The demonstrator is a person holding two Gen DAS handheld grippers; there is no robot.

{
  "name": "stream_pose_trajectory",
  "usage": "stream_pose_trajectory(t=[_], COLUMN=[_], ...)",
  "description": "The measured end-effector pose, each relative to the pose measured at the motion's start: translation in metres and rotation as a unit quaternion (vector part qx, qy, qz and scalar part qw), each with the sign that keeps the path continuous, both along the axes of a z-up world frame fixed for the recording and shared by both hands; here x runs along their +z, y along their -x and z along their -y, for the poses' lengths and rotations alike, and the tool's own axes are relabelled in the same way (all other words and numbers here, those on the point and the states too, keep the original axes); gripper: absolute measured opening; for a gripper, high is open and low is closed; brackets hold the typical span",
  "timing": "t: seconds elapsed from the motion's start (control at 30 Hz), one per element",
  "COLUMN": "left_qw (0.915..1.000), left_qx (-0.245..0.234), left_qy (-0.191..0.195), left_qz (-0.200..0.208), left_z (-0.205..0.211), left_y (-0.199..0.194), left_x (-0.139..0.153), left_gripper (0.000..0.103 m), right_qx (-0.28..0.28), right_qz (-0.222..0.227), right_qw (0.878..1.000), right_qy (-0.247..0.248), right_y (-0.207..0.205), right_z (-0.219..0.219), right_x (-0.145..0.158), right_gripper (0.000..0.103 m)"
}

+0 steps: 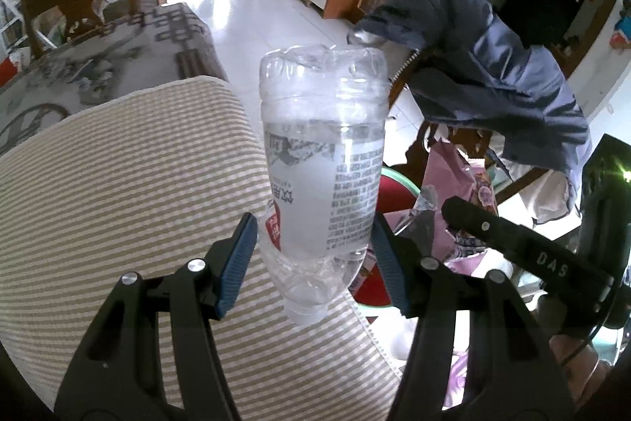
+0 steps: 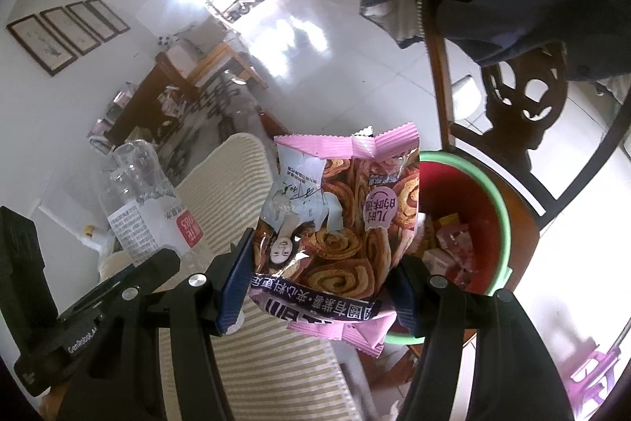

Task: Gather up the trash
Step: 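Carry the bottle and snack bag over the red bin with both tools, then open both tools to drop bottle and snack bag into the bin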

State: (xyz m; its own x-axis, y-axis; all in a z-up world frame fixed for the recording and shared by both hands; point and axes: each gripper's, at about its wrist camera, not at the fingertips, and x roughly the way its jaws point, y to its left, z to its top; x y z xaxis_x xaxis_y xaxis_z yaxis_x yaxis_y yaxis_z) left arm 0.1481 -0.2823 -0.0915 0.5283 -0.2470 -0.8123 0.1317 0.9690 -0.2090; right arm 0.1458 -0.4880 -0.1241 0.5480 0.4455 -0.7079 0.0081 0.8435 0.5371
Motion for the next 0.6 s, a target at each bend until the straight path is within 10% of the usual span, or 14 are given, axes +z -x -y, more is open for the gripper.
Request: stream_pose_trajectory(t=[0.6], left_qw=[0.9963], left_qx=[-0.057], left_qy=[-0.015], left_qz=[-0.062], left_z=[0.051], left_y=[-0.024], left_x=[-0.04], left_gripper=[0.057], right_qx=[-0.048], right_qz=[-0.032], right_qw=[0.998], right_qy=[-0.005], right_y=[-0.012], right_z=[0.046], right_x=[-0.024], right_gripper=[0.061])
